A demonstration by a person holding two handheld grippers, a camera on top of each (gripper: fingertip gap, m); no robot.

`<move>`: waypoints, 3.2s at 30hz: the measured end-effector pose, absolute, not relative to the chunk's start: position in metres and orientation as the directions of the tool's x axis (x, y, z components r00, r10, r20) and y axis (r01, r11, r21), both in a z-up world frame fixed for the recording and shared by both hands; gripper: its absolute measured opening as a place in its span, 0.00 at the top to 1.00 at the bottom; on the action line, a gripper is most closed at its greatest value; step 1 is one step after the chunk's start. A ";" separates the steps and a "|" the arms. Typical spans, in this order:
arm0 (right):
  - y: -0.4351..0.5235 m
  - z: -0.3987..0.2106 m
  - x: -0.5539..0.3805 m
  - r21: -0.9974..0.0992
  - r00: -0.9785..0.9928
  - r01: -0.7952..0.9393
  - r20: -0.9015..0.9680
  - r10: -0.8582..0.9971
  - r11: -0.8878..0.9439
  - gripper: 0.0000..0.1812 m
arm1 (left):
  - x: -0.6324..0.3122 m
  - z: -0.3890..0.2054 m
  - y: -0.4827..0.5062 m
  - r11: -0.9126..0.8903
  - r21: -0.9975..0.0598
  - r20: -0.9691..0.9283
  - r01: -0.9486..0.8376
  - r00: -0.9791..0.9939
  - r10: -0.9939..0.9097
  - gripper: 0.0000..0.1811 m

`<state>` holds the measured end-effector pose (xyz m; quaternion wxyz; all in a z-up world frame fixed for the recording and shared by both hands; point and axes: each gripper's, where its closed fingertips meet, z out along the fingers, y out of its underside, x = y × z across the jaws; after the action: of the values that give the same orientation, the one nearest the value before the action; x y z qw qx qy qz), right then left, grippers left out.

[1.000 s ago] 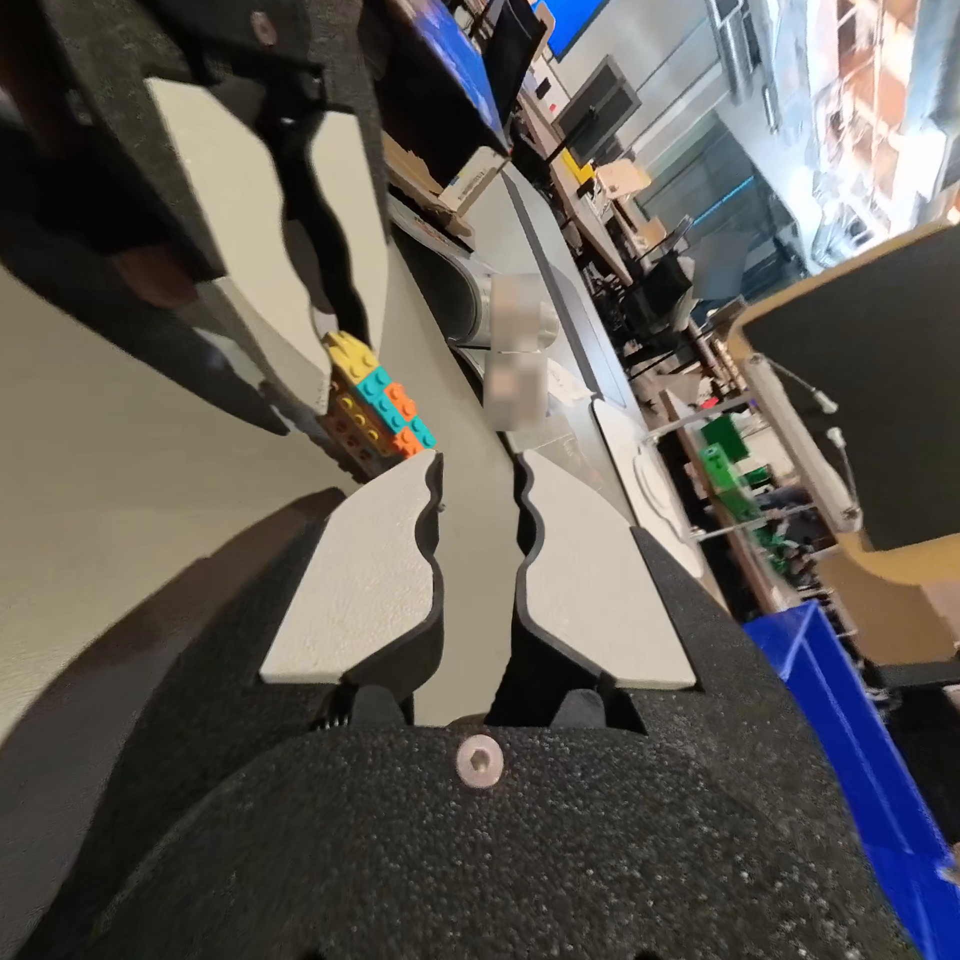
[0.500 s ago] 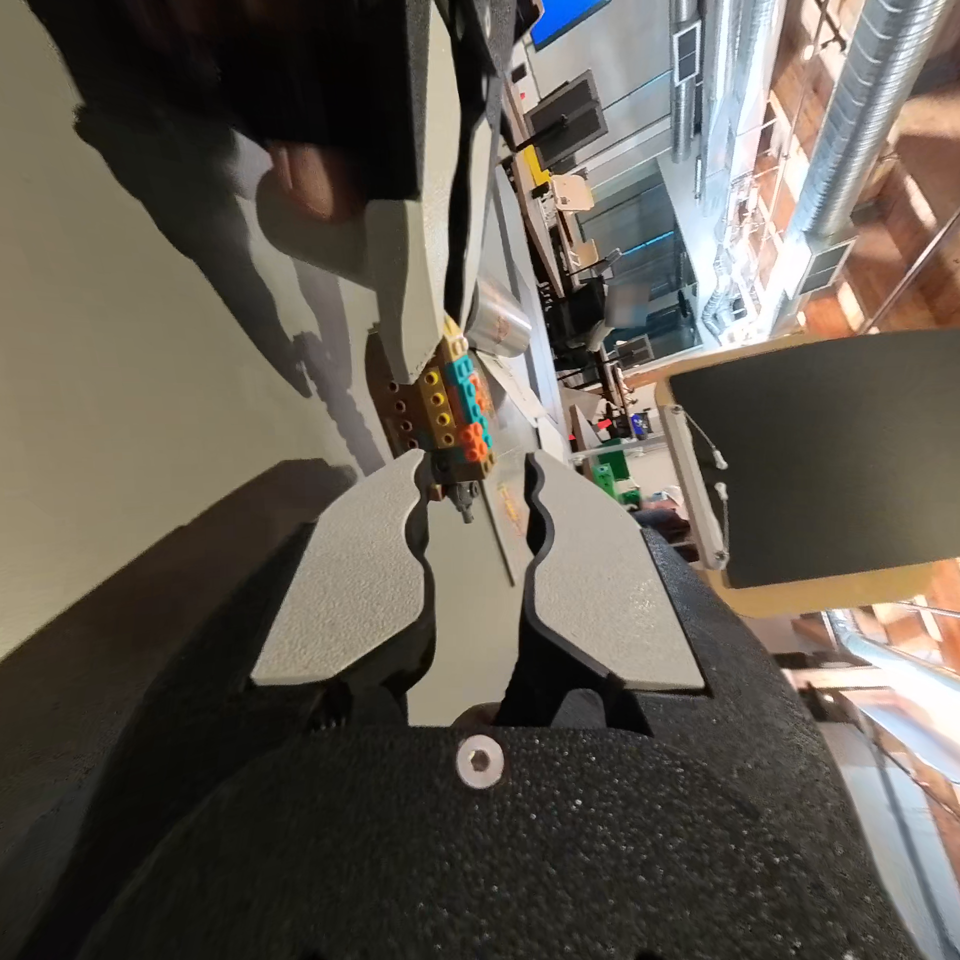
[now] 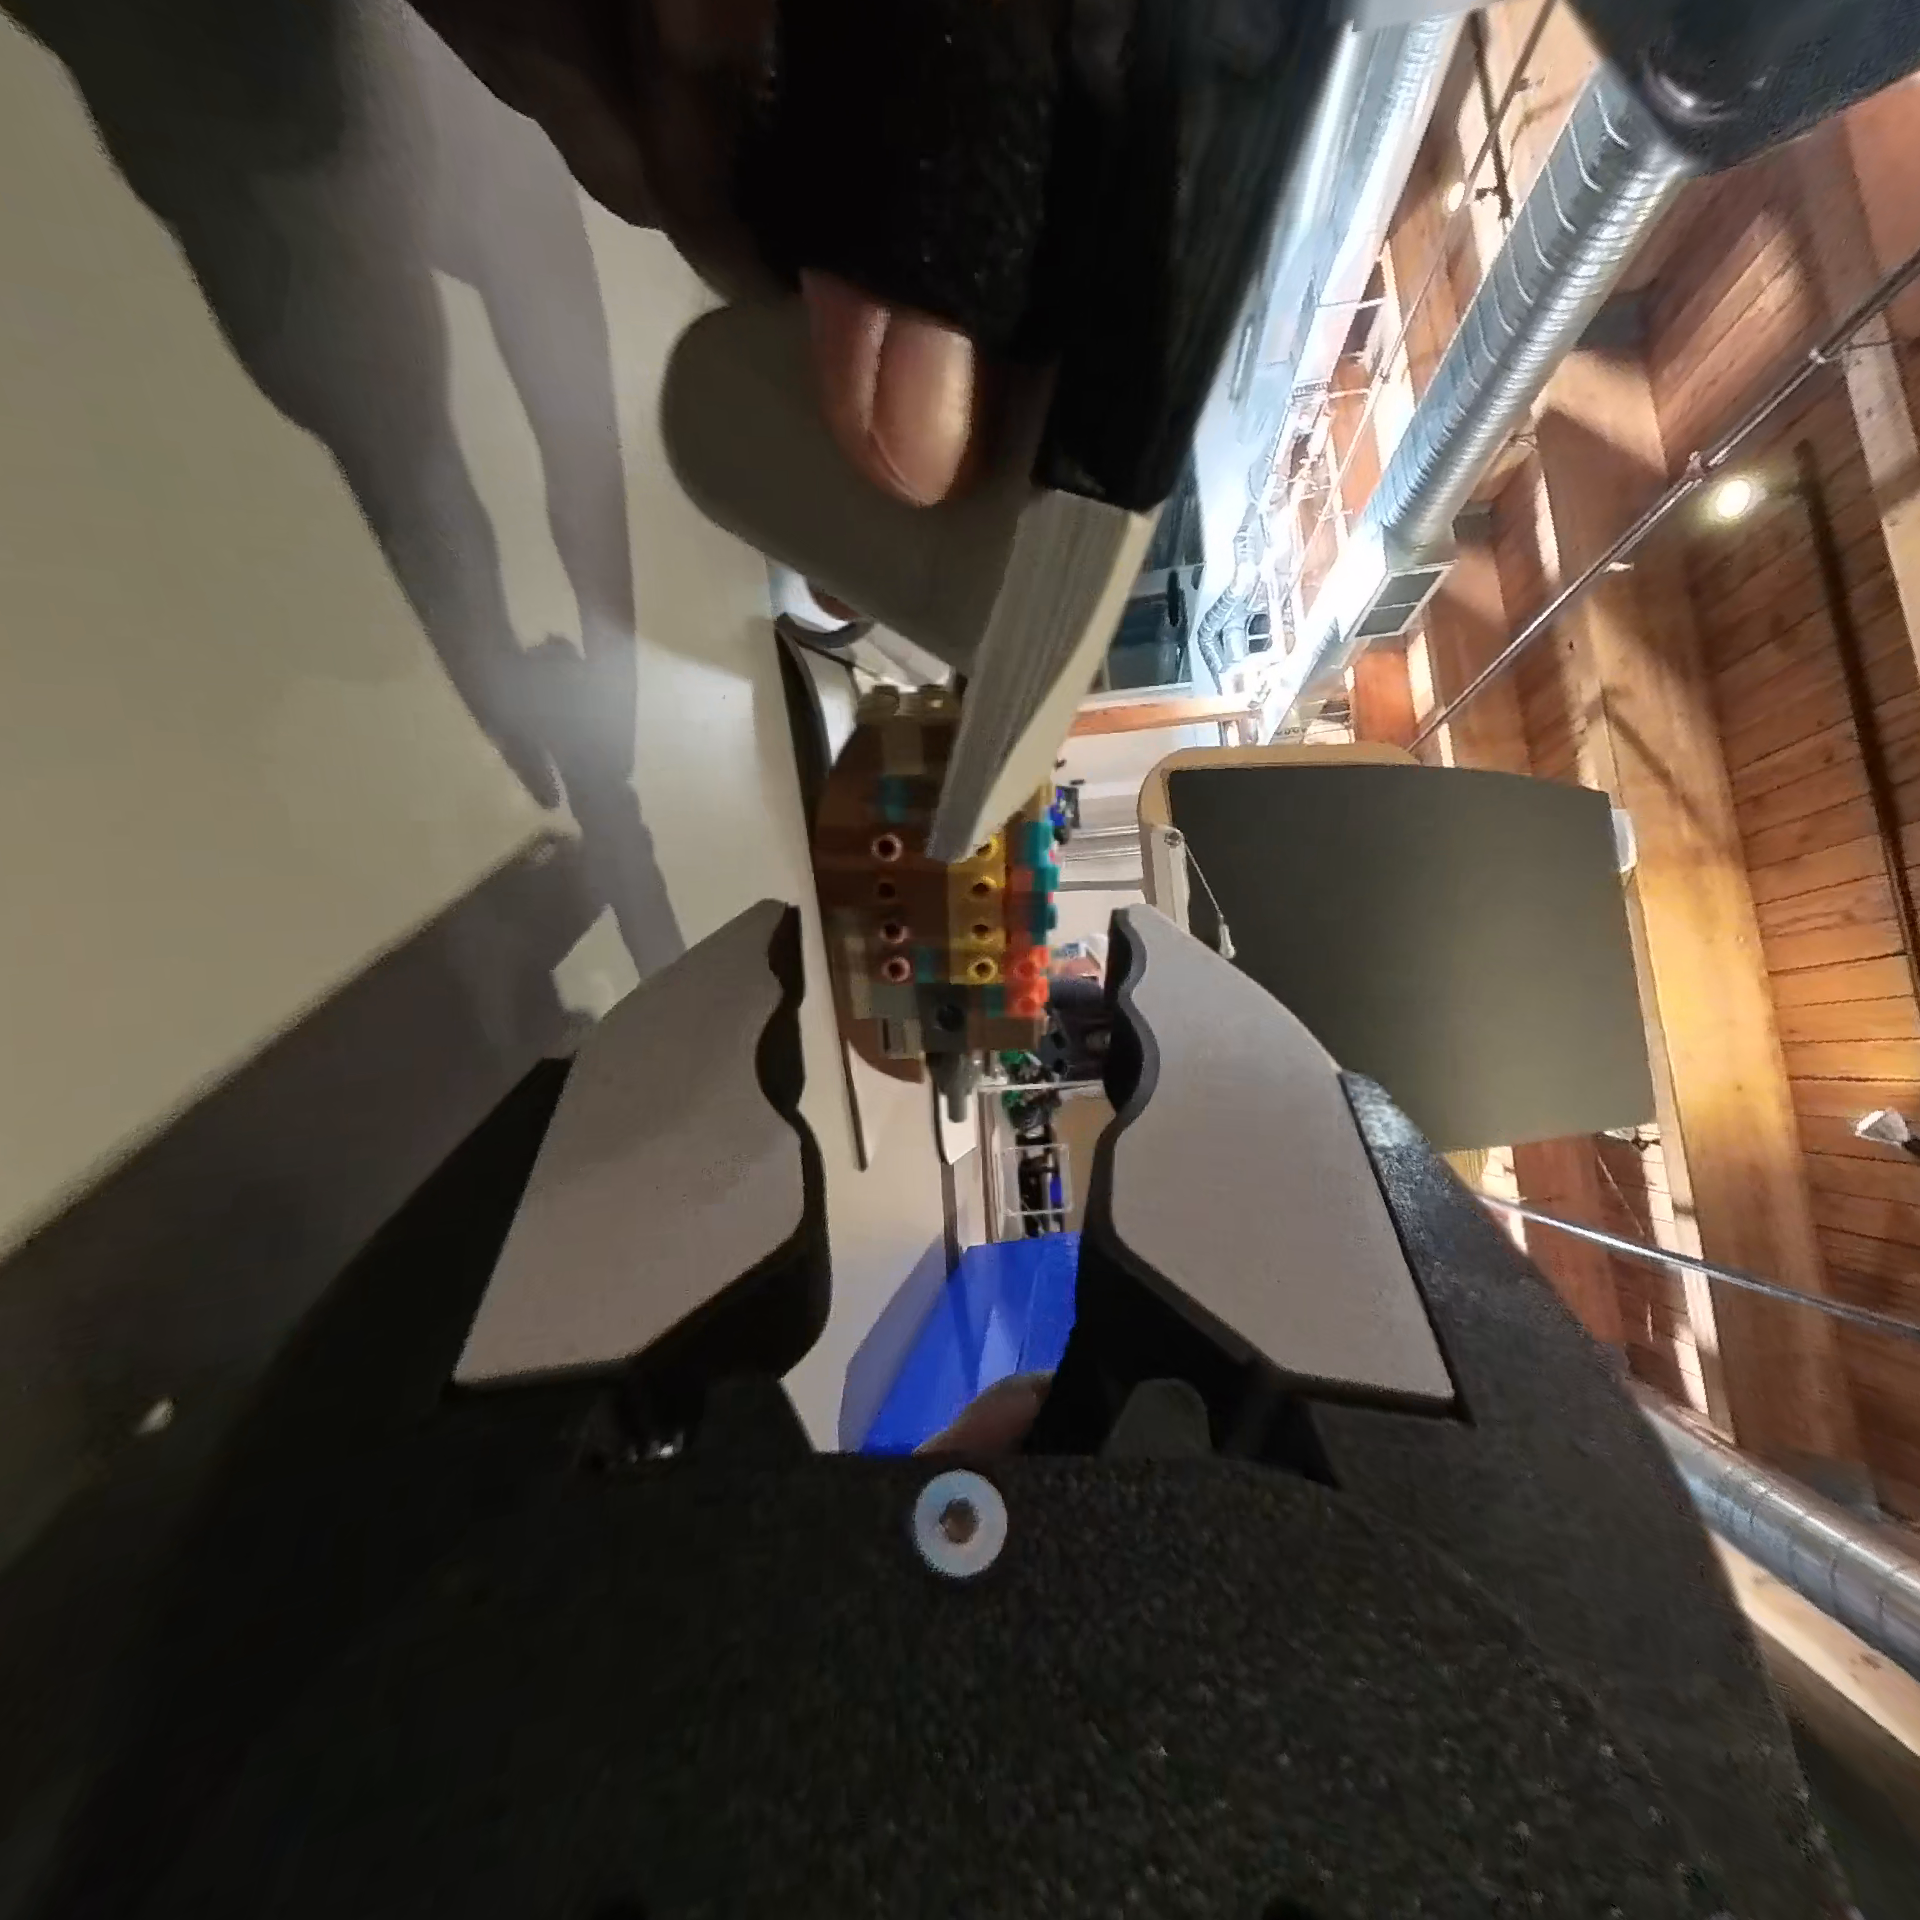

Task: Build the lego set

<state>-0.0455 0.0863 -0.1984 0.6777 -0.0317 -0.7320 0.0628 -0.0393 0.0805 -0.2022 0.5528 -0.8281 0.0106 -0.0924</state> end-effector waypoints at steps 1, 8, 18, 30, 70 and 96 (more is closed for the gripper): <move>0.086 -0.199 -0.046 -0.126 -0.080 -0.035 0.989 0.123 0.991 0.69 | -0.040 -0.201 0.080 -0.383 -0.919 0.143 0.088 0.983 -0.116 0.88; 0.081 -0.196 -0.053 -0.081 -0.036 -0.014 0.996 0.081 0.997 0.62 | -0.036 -0.192 0.078 -0.360 -0.929 0.150 0.090 0.978 -0.142 0.88; 0.082 -0.189 -0.054 -0.066 0.013 0.003 0.998 0.066 0.998 0.63 | -0.024 -0.186 0.078 -0.340 -0.937 0.146 0.075 0.972 -0.186 0.88; 0.083 -0.181 -0.048 -0.056 0.033 0.002 0.998 0.056 0.998 0.74 | -0.019 -0.184 0.079 -0.321 -0.947 0.092 0.022 0.974 -0.207 0.88; 0.088 -0.167 -0.037 -0.352 -0.035 -0.075 0.936 0.351 0.933 0.63 | -0.028 -0.170 0.070 -0.249 -0.912 0.393 0.326 0.870 -0.298 0.88; 0.082 -0.182 -0.042 -0.152 -0.036 -0.080 0.988 0.150 0.985 0.74 | -0.017 -0.178 0.077 -0.246 -0.969 0.031 -0.024 0.976 -0.216 0.88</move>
<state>-0.0420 0.0822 -0.1819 0.6937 -0.0245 -0.7151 0.0827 -0.0171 0.0769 -0.1782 0.6092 -0.7854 0.0762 -0.0789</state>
